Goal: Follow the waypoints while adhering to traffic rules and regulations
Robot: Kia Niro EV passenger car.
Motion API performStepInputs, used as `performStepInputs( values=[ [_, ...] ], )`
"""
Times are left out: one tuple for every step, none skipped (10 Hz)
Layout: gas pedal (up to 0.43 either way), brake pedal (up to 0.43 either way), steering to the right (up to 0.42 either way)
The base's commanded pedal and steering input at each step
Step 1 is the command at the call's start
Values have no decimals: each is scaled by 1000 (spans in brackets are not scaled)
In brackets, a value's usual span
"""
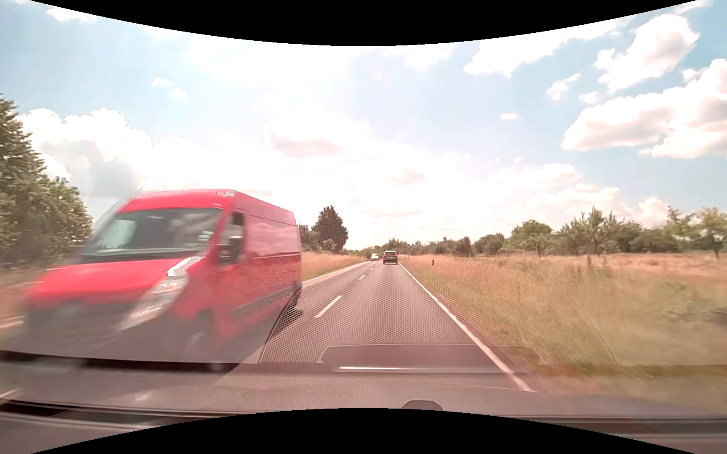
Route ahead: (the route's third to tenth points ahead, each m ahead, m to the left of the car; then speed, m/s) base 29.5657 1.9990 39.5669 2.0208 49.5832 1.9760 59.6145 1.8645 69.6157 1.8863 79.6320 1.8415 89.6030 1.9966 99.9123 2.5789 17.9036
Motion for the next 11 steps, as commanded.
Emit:
performStepInputs(
  values=[
    [130,0,-4],
    [130,0,-3],
    [130,0,-3],
    [130,0,-3],
    [130,0,-4],
    [130,0,-4],
    [130,0,-3],
    [130,0,-3],
    [130,0,-3],
    [130,0,-3],
    [130,0,-3]
  ],
)
